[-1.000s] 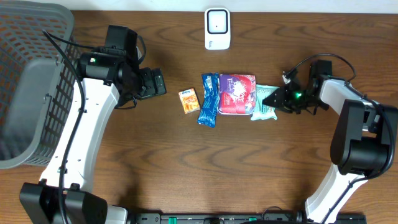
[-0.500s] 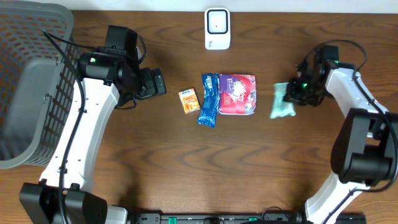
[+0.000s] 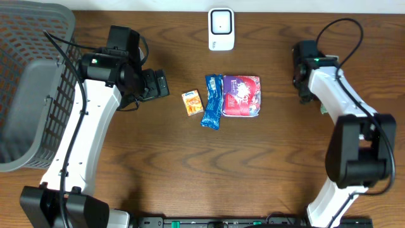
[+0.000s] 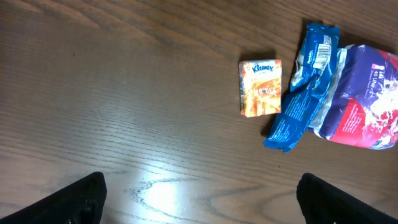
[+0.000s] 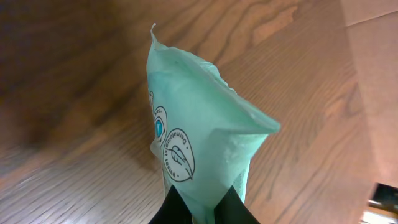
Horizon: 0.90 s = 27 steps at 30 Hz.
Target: Scan the item barcode
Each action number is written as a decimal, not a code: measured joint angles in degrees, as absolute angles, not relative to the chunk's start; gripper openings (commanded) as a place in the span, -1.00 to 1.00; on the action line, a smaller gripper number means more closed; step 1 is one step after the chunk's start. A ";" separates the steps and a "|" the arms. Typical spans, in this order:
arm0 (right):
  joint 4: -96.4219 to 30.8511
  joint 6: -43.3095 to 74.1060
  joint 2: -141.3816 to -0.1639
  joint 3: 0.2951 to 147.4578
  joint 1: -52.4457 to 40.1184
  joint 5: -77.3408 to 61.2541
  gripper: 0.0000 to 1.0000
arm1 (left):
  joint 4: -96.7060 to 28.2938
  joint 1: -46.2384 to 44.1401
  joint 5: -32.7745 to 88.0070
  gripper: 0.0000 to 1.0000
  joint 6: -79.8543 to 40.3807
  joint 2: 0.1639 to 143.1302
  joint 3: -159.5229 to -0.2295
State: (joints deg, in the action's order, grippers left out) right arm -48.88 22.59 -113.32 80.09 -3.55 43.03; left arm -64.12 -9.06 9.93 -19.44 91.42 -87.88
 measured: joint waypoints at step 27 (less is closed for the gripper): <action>-75.33 14.92 -117.19 107.35 10.81 11.18 -0.98 | -64.12 -9.06 9.93 0.96 -19.44 91.42 -87.88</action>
State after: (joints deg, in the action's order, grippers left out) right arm -75.33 14.92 -117.19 107.35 10.81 11.18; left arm -64.12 -9.06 9.93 -19.44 91.42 -87.88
